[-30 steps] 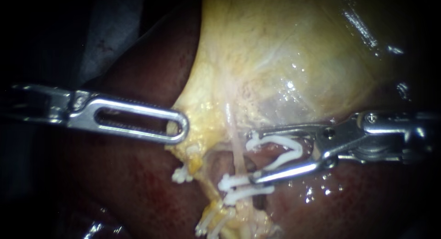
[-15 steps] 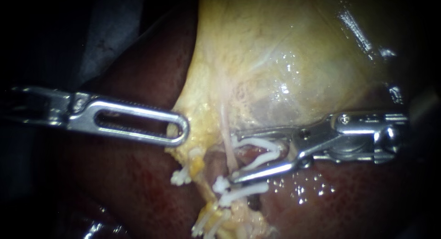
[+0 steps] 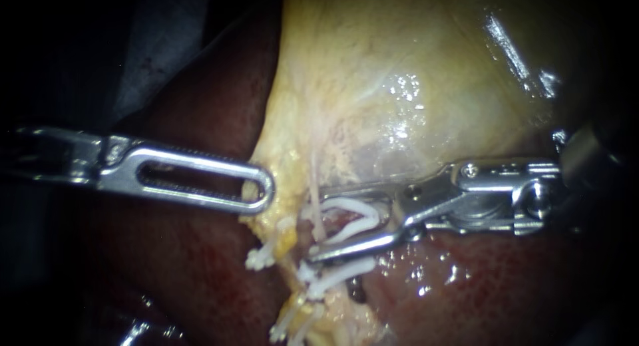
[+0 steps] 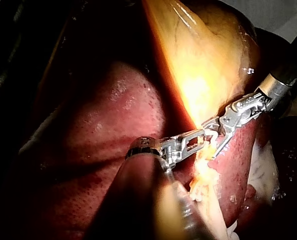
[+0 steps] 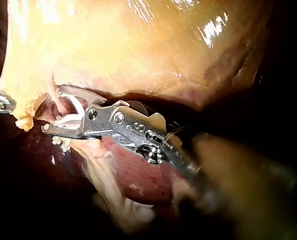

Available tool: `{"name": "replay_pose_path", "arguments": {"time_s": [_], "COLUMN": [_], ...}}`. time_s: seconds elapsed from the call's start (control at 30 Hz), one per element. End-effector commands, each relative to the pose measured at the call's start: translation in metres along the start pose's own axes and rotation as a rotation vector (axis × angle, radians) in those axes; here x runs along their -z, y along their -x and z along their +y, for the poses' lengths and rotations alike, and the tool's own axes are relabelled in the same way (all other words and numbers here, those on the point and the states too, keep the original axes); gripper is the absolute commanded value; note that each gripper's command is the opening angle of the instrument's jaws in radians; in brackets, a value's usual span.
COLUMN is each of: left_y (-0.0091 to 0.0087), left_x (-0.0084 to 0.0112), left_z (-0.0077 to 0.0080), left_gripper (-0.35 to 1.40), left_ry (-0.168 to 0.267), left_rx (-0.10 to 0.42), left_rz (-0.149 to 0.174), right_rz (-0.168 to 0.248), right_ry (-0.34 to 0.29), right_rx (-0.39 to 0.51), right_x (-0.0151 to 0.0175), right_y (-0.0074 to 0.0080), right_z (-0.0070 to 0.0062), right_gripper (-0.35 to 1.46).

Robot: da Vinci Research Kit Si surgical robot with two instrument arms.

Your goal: Clipping third clip right tube

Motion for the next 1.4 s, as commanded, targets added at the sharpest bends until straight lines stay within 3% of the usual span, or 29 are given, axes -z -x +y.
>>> {"name": "replay_pose_path", "arguments": {"time_s": [0.03, 0.57, 1.03, 1.17, 1.3, 1.4], "left_y": [0.0000, 0.0002, 0.0003, 0.0003, 0.0003, 0.0003], "left_x": [0.0000, 0.0001, 0.0001, 0.0002, 0.0002, 0.0002], "left_z": [0.0000, 0.0003, 0.0005, 0.0006, 0.0006, 0.0006], "left_gripper": [-0.35, -0.35, -0.35, -0.35, -0.35, -0.35], "left_ry": [0.000, -0.001, -0.001, -0.001, -0.002, -0.002], "left_rx": [0.000, -0.001, -0.001, -0.001, -0.001, -0.001], "left_rz": [0.000, 0.001, 0.002, 0.002, 0.002, 0.002], "right_rz": [0.000, 0.016, 0.023, 0.029, 0.051, 0.065], "right_ry": [0.000, 0.019, 0.028, 0.040, 0.079, 0.107], "right_rx": [0.000, -0.021, -0.038, -0.044, -0.073, -0.078], "right_x": [0.0000, 0.0004, 0.0006, 0.0010, 0.0021, 0.0028], "right_y": [-0.0001, -0.0022, -0.0021, -0.0019, -0.0015, -0.0013], "right_z": [0.0000, 0.0000, 0.0001, 0.0001, 0.0001, 0.0005], "right_gripper": [0.54, 0.47, 0.39, 0.28, -0.15, -0.31]}}
